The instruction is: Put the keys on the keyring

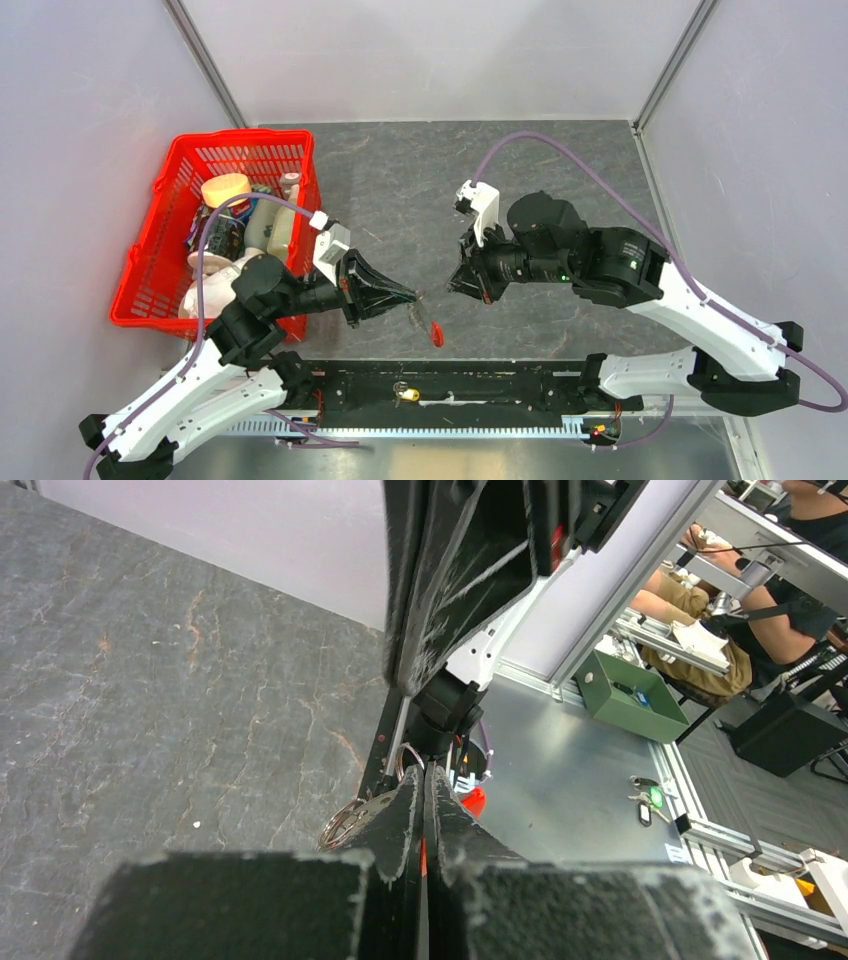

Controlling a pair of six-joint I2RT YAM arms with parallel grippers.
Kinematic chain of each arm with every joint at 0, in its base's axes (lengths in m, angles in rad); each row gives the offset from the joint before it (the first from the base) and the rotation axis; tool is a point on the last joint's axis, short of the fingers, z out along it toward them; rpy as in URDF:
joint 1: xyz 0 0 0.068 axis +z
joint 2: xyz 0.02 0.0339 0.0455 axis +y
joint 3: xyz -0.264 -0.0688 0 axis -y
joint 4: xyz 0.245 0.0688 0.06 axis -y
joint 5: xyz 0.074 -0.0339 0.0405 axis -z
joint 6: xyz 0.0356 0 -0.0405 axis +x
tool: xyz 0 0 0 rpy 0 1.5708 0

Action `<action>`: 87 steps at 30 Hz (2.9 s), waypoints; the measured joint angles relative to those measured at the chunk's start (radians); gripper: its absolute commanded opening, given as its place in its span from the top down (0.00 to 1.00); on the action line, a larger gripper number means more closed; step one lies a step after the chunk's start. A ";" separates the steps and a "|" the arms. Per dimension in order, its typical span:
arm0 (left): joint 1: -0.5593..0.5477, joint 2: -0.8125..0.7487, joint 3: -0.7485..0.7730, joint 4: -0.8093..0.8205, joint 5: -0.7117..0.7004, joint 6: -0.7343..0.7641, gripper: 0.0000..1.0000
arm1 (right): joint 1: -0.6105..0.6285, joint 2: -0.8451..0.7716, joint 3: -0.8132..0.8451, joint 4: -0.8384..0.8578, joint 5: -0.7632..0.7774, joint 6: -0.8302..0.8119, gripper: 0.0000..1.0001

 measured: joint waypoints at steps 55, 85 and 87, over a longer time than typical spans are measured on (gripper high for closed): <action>0.000 -0.163 0.139 -0.643 -1.107 0.090 0.98 | 0.430 0.621 -0.353 0.411 0.290 0.502 0.52; 0.000 -0.236 0.112 -0.637 -1.122 0.090 0.98 | 0.507 0.861 -0.081 0.085 0.528 0.766 0.63; 0.000 -0.239 0.112 -0.636 -1.122 0.090 0.98 | 0.507 0.878 -0.066 0.076 0.535 0.774 0.64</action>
